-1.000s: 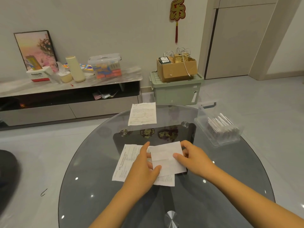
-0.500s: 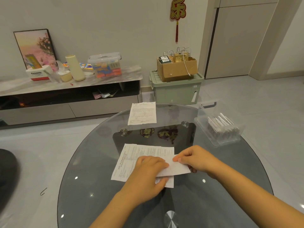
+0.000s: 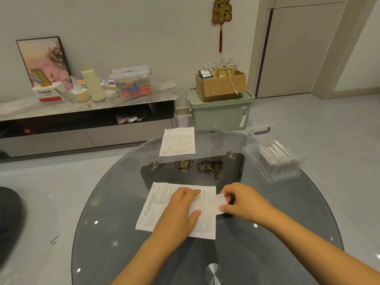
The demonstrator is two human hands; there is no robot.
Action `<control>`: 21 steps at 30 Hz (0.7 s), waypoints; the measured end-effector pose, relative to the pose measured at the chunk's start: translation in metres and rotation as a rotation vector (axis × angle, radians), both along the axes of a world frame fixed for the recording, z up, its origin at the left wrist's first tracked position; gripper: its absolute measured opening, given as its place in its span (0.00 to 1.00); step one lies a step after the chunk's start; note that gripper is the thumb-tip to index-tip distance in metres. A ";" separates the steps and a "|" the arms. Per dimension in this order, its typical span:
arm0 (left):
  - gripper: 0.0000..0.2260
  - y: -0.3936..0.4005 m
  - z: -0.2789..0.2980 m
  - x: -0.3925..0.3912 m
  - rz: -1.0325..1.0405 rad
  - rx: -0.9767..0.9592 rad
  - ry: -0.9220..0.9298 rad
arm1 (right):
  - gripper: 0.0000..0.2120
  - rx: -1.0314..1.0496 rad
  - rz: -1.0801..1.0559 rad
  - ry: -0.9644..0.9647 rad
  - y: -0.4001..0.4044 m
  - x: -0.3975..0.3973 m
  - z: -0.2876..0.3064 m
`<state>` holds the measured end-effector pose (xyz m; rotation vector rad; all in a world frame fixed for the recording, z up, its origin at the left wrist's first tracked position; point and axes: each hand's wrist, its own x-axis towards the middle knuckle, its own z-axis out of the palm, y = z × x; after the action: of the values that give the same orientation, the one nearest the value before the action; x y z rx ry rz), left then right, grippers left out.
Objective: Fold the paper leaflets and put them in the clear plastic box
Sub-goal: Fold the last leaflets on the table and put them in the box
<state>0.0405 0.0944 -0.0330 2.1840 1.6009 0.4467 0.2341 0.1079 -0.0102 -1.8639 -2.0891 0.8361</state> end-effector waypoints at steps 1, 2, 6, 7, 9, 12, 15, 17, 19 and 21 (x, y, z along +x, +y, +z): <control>0.21 0.001 0.000 0.000 0.004 0.028 0.017 | 0.08 0.000 -0.013 -0.004 0.000 -0.001 -0.001; 0.20 0.001 0.000 -0.001 0.008 0.063 0.037 | 0.09 -0.002 -0.031 0.013 0.000 -0.003 -0.002; 0.14 0.000 0.001 -0.001 0.000 0.172 0.075 | 0.07 -0.016 -0.104 0.079 0.001 -0.005 -0.002; 0.14 -0.001 0.001 -0.001 0.001 0.175 0.067 | 0.07 -0.030 -0.122 0.109 0.001 -0.006 -0.002; 0.14 -0.003 0.004 0.001 -0.008 0.176 0.054 | 0.10 -0.070 -0.163 0.199 0.000 -0.006 -0.001; 0.17 -0.004 0.005 0.000 -0.037 0.164 0.080 | 0.11 -0.154 -0.225 0.361 -0.001 -0.007 0.004; 0.15 -0.003 0.003 -0.001 -0.028 0.167 0.077 | 0.10 -0.264 -0.252 0.539 -0.004 -0.008 0.006; 0.14 0.000 0.003 -0.002 0.000 0.197 0.045 | 0.10 -0.303 -0.234 0.598 -0.004 -0.008 0.007; 0.13 0.001 0.004 -0.002 0.024 0.232 0.027 | 0.10 -0.312 -0.219 0.623 -0.005 -0.008 0.008; 0.13 0.001 0.006 -0.001 0.055 0.230 0.003 | 0.11 -0.312 -0.204 0.644 -0.005 -0.008 0.008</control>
<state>0.0392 0.0952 -0.0273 2.3098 1.6879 0.6738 0.2261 0.1027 -0.0018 -1.5971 -1.4125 1.5244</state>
